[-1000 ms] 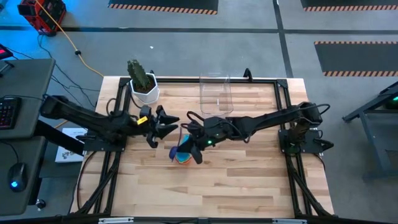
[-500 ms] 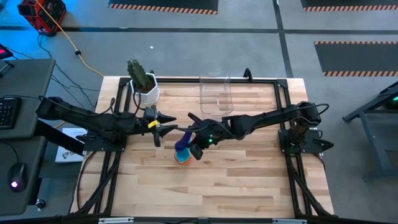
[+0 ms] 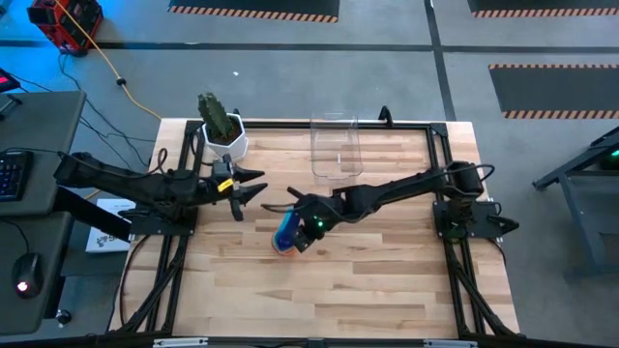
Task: Nest measuring cups in basket
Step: Stack the dark blue measuring cup on top of the light blue measuring cup
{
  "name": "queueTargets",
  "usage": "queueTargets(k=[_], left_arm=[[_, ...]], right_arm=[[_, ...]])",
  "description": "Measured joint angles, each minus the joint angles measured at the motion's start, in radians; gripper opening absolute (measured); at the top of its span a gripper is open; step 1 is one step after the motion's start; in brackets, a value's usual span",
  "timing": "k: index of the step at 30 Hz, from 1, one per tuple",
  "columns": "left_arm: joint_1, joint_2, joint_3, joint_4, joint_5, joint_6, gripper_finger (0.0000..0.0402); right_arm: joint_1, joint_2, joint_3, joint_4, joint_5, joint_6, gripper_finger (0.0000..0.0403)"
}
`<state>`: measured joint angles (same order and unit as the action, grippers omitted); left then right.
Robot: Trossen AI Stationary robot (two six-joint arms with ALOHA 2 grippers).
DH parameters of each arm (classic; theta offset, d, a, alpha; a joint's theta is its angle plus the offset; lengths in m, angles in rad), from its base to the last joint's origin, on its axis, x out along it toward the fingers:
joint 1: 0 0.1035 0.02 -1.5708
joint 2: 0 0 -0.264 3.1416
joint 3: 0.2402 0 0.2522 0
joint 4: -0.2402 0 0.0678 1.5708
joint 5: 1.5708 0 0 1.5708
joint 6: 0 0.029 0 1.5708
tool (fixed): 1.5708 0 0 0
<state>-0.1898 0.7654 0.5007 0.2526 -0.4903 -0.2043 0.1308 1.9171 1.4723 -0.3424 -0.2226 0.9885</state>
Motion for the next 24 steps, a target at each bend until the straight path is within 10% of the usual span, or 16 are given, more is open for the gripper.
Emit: queueTargets(k=[24], left_arm=[[-0.002,-0.198,0.000,0.101,0.050,0.051,0.0168]], right_arm=[[-0.017,0.170,0.251,-0.225,-0.016,-0.073,0.0000]])
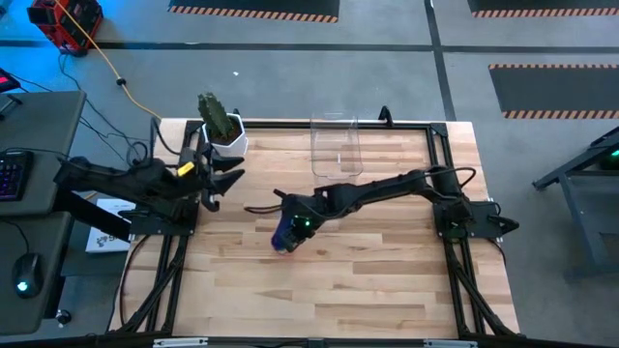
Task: Nest measuring cups in basket
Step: Stack the dark blue measuring cup on top of the light blue measuring cup
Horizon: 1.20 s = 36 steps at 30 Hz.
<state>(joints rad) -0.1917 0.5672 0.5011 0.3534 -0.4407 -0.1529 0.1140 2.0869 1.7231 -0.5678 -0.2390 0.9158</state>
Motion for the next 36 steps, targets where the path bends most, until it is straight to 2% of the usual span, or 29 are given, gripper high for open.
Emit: queueTargets(k=[4,10,26,29,36], left_arm=[[0.000,-0.030,0.000,-0.020,0.000,-0.005,0.0168],[0.000,-0.029,0.000,-0.023,0.000,-0.020,0.0168],[0.000,-0.022,0.000,-0.020,0.000,-0.020,0.0168],[0.000,-0.022,0.000,-0.020,0.000,-0.026,0.0168],[0.000,-0.022,0.000,-0.020,0.000,-0.028,0.0168]], right_arm=[[-0.009,0.000,0.001,-0.061,-0.007,0.001,0.0000],[-0.009,0.000,-0.002,-0.031,-0.052,0.000,0.0000],[-0.011,0.002,-0.003,-0.027,-0.027,-0.027,0.0002],[-0.011,0.002,-0.004,-0.027,-0.002,-0.027,0.0021],[-0.012,0.002,-0.004,-0.043,0.014,-0.035,0.0096]])
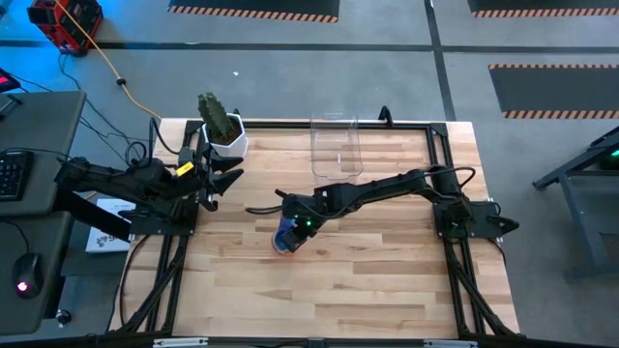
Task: Nest measuring cups in basket
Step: Stack the dark blue measuring cup on top of the light blue measuring cup
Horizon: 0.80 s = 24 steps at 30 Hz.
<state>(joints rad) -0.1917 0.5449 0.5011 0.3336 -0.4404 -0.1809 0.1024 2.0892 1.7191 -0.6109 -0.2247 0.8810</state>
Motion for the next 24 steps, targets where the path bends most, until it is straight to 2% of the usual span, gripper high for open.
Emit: queueTargets(k=[3,7,12,15,17,19,20,24], left_arm=[[0.000,0.000,0.000,0.000,0.000,0.000,0.0168],[0.000,0.000,0.000,-0.004,0.000,0.000,0.0168],[0.000,-0.014,0.000,-0.054,0.000,-0.001,0.0168],[0.000,-0.015,0.000,-0.113,0.000,-0.028,0.0168],[0.001,0.002,0.000,-0.177,0.003,-0.062,0.0163],[0.001,0.044,0.000,-0.273,0.010,-0.116,0.0147],[0.000,0.071,0.000,-0.327,0.013,-0.156,0.0134],[-0.015,0.223,0.000,-0.454,0.061,-0.312,0.0051]], right_arm=[[-0.004,0.000,0.000,0.001,0.013,-0.013,0.0117],[-0.025,-0.015,0.000,-0.021,-0.019,-0.066,0.0127],[-0.031,-0.089,0.000,-0.222,0.060,-0.216,0.0125],[-0.022,-0.112,0.000,-0.401,0.078,-0.292,0.0089],[-0.008,-0.128,-0.023,-0.456,0.119,-0.318,0.0041],[0.007,-0.169,-0.110,-0.438,0.123,-0.297,0.0012],[0.013,-0.196,-0.174,-0.397,0.116,-0.269,0.0011],[0.053,-0.343,-0.496,-0.078,0.065,-0.082,0.0006]])
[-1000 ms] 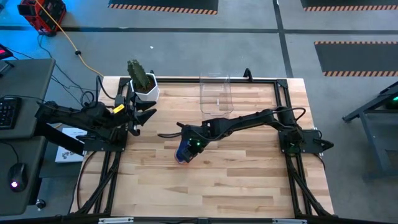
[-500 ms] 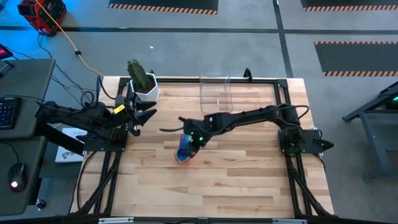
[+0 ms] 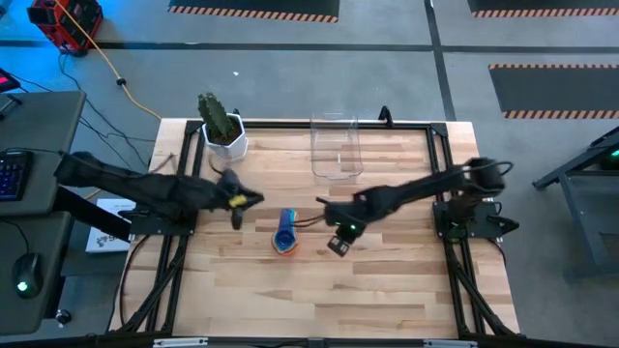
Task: Nest measuring cups in basket
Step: Stack the dark blue measuring cup on top of the light blue measuring cup
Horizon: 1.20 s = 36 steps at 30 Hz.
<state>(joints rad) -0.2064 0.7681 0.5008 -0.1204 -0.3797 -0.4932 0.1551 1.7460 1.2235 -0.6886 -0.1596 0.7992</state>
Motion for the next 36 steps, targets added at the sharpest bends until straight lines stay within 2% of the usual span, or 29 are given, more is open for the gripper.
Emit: queueTargets(k=[2,5,8,11,15,22,30,36], left_arm=[[-0.009,0.105,0.000,-0.030,0.046,-0.037,0.0014],[-0.010,0.285,0.000,-0.015,0.098,-0.074,0.0012],[0.010,0.458,0.000,0.056,0.149,-0.079,0.0003],[0.038,0.583,0.001,0.166,0.192,-0.080,0.0003],[0.065,0.660,0.000,0.222,0.196,-0.073,0.0001],[0.092,0.667,0.000,0.243,0.192,-0.056,0.0001],[0.122,0.669,0.000,0.335,0.187,-0.049,0.0000],[0.134,0.669,0.000,0.335,0.194,-0.037,0.0000]], right_arm=[[0.022,-0.062,-0.151,0.264,-0.008,0.154,0.0003],[0.039,-0.087,-0.308,0.641,0.029,0.372,0.0003],[0.029,-0.045,-0.346,0.811,0.144,0.462,0.0001],[0.009,0.032,-0.297,0.816,0.185,0.458,0.0000],[-0.017,0.134,-0.194,0.823,0.168,0.388,0.0000],[-0.038,0.211,-0.088,0.783,0.179,0.329,0.0000],[-0.046,0.212,-0.083,0.782,0.240,0.325,0.0000],[-0.046,0.212,-0.083,0.784,0.261,0.319,0.0000]])
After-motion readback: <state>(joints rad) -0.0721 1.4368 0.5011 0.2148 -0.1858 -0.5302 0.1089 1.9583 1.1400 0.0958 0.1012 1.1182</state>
